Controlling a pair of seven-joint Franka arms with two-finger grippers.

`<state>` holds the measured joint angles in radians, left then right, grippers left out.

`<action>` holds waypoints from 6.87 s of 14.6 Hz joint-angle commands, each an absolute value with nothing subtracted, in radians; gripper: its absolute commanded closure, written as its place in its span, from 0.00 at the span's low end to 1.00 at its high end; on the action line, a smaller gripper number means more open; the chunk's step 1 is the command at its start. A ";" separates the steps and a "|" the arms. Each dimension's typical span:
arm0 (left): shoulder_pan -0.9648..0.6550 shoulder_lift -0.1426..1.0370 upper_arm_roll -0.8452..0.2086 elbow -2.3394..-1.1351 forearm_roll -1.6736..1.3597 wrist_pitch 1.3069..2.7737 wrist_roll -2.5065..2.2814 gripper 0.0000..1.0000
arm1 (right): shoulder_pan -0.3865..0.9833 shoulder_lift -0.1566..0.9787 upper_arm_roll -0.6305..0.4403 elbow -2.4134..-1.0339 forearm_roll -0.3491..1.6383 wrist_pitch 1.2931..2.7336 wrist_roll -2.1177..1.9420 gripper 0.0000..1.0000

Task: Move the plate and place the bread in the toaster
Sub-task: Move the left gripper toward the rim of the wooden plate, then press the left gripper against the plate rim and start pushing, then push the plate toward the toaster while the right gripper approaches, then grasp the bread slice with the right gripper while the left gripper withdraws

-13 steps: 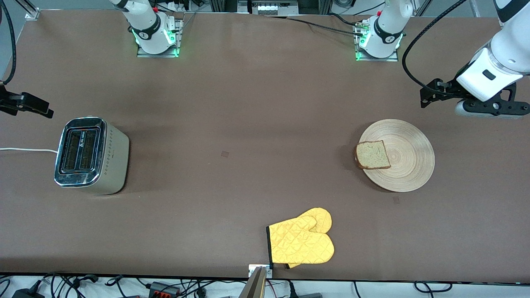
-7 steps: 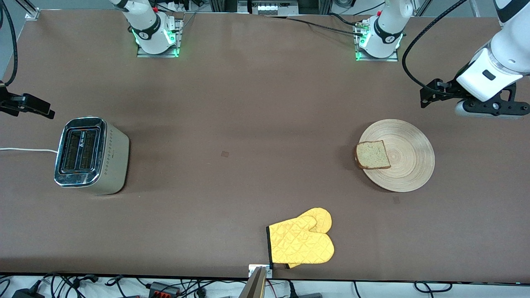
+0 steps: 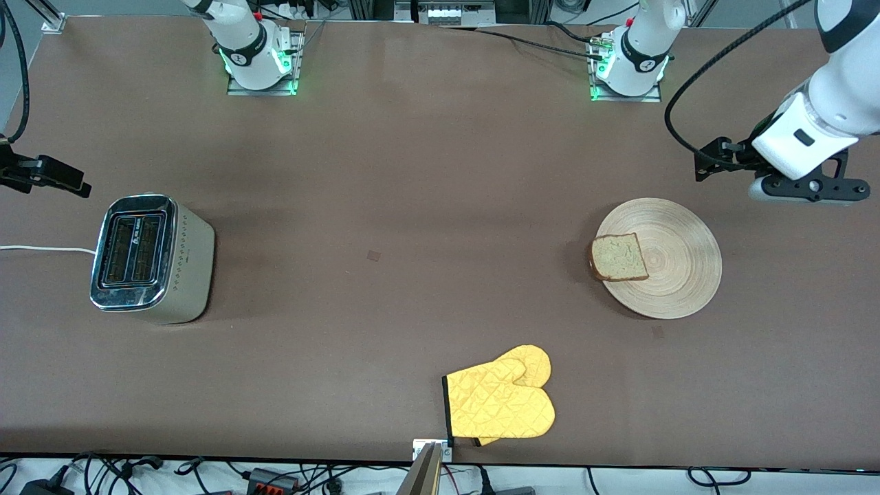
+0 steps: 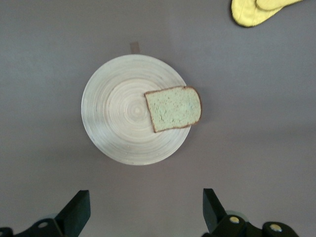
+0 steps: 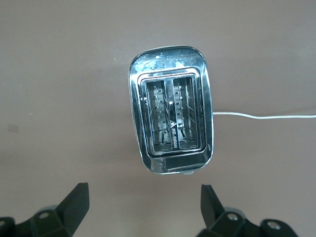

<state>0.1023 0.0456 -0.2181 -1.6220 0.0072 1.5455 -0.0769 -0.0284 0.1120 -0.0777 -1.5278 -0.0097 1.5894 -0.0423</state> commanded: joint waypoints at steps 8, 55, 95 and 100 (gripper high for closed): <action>0.351 0.273 -0.216 -1.551 -0.127 1.523 0.224 0.00 | -0.028 0.110 -0.071 -1.511 0.005 1.575 -0.052 0.00; 0.603 0.799 -0.557 -1.611 -0.586 1.676 0.583 0.99 | -0.015 0.117 -0.071 -1.509 0.009 1.566 -0.046 0.00; 0.345 0.868 -0.575 -1.594 -0.637 1.943 0.715 0.00 | 0.179 0.379 -0.069 -1.590 0.353 1.730 0.066 0.00; 0.419 0.819 -0.578 -1.485 -0.312 1.680 0.586 0.00 | 0.198 0.362 -0.057 -1.834 0.478 2.015 0.017 0.00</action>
